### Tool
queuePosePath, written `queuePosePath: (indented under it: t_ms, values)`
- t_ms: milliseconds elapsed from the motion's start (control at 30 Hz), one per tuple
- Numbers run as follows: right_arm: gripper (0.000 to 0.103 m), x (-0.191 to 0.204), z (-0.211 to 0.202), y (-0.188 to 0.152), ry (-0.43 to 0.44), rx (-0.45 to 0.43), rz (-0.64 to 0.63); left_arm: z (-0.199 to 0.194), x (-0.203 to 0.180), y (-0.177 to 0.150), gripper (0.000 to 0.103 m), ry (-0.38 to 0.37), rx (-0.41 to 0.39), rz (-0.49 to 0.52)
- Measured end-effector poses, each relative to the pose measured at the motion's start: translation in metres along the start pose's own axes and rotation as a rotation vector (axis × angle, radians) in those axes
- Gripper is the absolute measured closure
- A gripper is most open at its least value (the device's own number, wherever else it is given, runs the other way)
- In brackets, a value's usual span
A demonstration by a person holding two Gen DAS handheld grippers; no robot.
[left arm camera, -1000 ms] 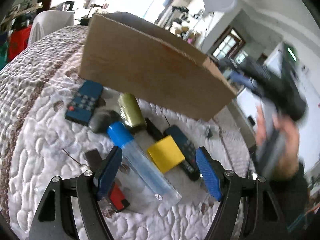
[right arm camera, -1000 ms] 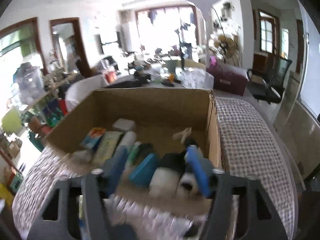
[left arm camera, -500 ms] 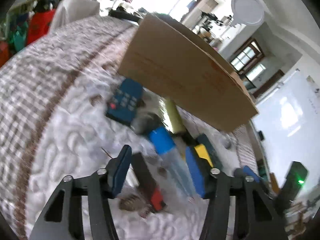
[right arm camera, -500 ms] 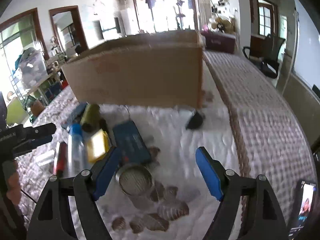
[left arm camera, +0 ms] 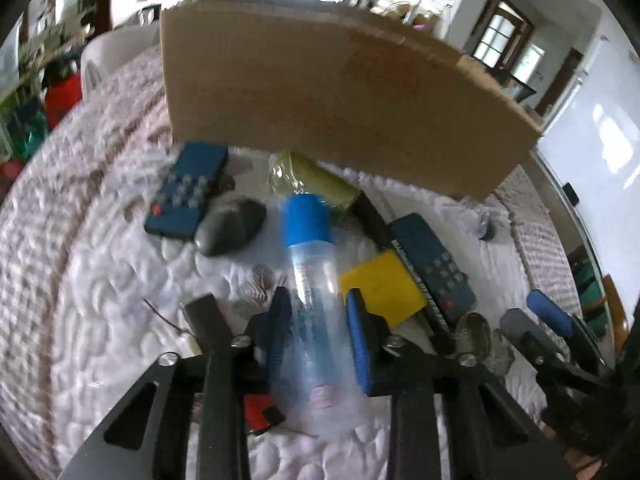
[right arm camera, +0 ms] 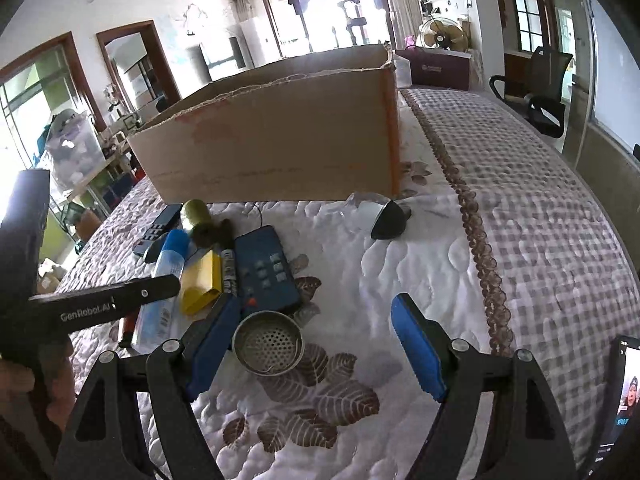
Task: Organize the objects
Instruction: 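Grasp the blue-capped clear tube with the left gripper, then carry the clear tube into the box and open the left gripper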
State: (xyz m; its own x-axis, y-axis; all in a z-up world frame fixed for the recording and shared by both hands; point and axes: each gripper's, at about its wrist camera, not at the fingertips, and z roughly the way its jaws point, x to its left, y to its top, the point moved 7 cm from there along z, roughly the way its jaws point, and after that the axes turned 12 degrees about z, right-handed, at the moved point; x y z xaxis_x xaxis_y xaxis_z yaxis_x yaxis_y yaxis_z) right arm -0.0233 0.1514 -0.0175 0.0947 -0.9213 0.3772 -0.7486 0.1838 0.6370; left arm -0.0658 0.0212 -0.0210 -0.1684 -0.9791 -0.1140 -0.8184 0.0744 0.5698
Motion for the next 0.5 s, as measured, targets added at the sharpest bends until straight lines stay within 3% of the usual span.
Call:
queuePosePath:
  t_ms: [100, 167, 267, 333, 433, 500]
  values:
    - [0.0, 0.0, 0.0, 0.0, 0.01, 0.009, 0.01, -0.028, -0.005, 0.013, 0.077, -0.03, -0.055, 0.036]
    - [0.0, 0.001, 0.001, -0.001, 0.015, 0.022, 0.013, -0.042, -0.004, 0.028, 0.077, -0.01, -0.103, 0.069]
    - [0.0, -0.001, -0.001, -0.001, 0.018, 0.019, 0.025, -0.051, -0.002, 0.043, 0.077, 0.004, -0.113, 0.071]
    - [0.0, -0.002, -0.003, 0.001, 0.019, 0.007, 0.037, -0.067, -0.002, 0.067, 0.077, 0.011, -0.189, 0.079]
    - [0.0, -0.002, -0.005, 0.003, 0.023, -0.004, 0.047, -0.091, 0.0, 0.12, 0.077, 0.106, -0.306, 0.13]
    - [0.0, -0.003, -0.004, 0.003, 0.015, -0.011, 0.047, -0.087, 0.003, 0.157, 0.077, 0.203, -0.322, 0.175]
